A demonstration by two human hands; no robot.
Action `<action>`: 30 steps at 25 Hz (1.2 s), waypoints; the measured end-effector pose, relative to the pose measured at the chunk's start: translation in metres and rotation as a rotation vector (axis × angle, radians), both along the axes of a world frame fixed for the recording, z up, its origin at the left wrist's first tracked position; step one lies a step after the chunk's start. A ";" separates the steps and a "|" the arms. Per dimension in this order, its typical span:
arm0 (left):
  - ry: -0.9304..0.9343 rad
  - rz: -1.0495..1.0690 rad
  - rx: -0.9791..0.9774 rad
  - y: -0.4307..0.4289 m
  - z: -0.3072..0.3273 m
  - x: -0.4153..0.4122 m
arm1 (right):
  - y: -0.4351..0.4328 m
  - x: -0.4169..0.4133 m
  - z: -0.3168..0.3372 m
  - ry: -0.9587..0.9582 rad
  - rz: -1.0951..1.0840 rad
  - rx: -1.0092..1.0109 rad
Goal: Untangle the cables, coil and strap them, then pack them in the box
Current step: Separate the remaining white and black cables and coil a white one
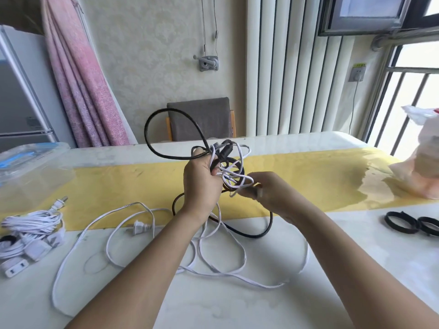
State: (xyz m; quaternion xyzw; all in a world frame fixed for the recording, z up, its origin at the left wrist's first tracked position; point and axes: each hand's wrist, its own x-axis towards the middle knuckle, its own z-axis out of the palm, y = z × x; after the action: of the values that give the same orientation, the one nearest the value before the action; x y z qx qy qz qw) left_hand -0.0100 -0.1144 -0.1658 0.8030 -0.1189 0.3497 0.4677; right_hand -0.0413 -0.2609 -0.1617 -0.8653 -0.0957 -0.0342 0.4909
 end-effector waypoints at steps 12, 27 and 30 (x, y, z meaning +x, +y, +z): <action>0.706 -0.615 -0.371 0.025 0.012 0.003 | -0.043 0.005 0.011 0.070 -0.172 0.094; 0.348 0.171 1.086 0.033 -0.010 0.012 | -0.054 0.003 0.024 -0.100 -0.284 -0.164; 0.580 -0.138 1.069 0.034 -0.006 0.011 | -0.044 0.007 0.013 0.077 -0.143 -0.212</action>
State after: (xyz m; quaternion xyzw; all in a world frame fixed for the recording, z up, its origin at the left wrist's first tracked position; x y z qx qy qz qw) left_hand 0.0006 -0.0806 -0.1719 0.9794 -0.1978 -0.0223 0.0348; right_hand -0.0343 -0.3052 -0.1484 -0.9176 -0.0178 -0.0258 0.3963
